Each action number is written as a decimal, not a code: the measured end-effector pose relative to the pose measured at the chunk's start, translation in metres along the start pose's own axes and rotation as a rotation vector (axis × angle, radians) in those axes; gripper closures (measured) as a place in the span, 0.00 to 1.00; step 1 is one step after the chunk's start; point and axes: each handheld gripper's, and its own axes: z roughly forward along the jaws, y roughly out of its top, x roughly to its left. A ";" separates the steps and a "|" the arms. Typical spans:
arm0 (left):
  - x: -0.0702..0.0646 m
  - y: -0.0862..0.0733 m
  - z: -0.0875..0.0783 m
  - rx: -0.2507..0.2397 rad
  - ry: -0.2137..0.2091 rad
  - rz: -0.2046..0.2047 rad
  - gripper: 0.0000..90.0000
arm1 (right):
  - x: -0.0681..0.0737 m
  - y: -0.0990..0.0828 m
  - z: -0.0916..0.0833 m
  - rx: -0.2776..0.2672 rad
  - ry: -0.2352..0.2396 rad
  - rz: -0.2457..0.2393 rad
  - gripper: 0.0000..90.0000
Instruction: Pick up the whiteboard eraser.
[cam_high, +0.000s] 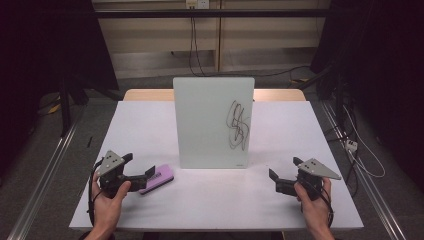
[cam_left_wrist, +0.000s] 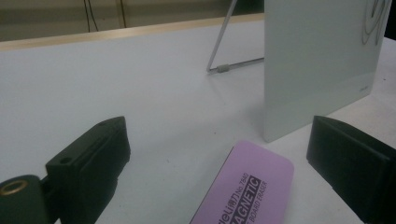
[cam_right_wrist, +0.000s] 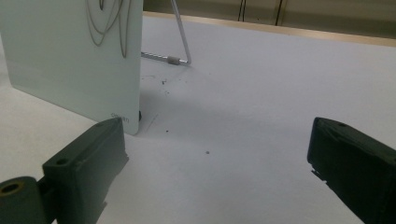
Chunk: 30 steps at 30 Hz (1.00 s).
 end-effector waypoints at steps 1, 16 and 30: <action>0.000 0.001 0.001 0.006 -0.010 -0.008 0.07 | 0.000 0.000 0.000 0.002 0.010 0.005 0.05; 0.002 0.005 0.001 0.031 -0.067 0.003 0.11 | 0.000 0.000 0.002 0.008 0.032 0.008 0.04; 0.007 0.018 0.003 0.088 -0.138 0.036 0.08 | 0.001 0.001 0.007 0.017 0.046 0.009 0.05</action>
